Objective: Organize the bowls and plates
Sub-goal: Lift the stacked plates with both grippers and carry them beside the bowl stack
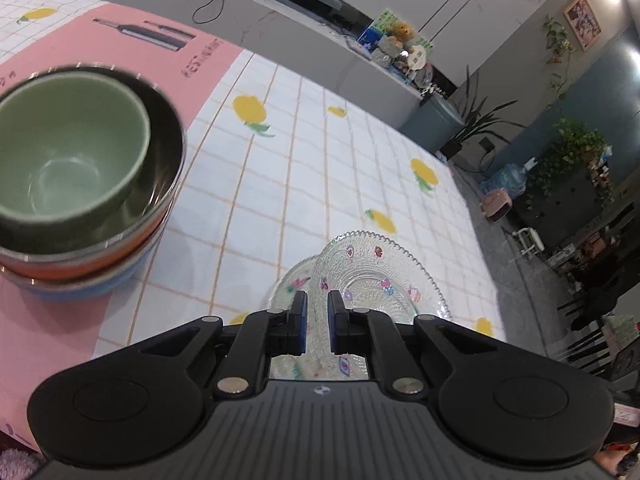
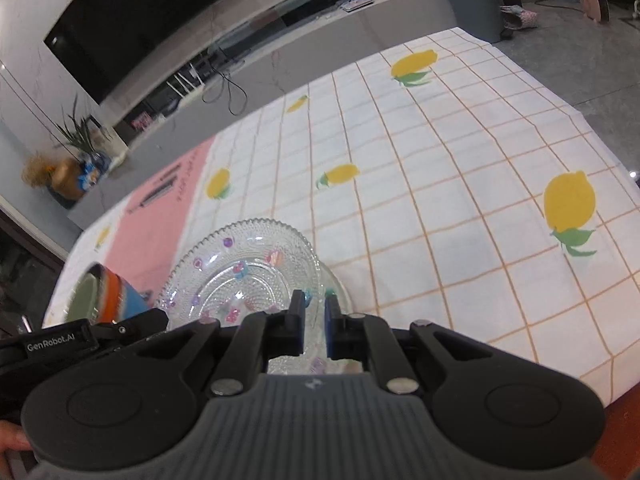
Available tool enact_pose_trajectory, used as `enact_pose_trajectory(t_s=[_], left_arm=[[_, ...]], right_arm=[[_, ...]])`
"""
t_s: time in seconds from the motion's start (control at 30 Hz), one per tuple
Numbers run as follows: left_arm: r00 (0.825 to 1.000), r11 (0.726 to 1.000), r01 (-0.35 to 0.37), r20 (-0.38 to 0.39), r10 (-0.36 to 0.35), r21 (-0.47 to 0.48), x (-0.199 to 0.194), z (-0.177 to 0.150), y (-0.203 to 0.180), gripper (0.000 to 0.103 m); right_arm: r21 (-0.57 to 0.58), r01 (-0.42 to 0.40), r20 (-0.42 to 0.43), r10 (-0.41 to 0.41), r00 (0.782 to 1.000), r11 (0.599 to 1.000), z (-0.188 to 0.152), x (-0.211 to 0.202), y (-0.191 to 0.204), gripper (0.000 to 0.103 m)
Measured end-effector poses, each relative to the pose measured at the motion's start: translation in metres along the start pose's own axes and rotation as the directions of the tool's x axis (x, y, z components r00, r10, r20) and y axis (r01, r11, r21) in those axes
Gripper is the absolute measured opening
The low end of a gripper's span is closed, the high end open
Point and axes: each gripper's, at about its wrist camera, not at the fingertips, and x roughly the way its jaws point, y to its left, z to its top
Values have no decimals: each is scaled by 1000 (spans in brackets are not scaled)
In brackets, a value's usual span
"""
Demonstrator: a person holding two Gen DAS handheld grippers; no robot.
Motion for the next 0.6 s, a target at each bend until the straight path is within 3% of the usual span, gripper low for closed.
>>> enact_pose_trajectory(t_s=[0.2, 0.6], left_arm=[[1000, 1000, -20, -21, 20, 17, 8, -5, 5, 10], [992, 980, -113, -32, 120, 164, 12, -11, -9, 11]], right_arm=[[-22, 23, -23, -23, 999, 1000, -6, 11, -2, 7], [-117, 80, -22, -83, 996, 990, -7, 23, 7, 7]])
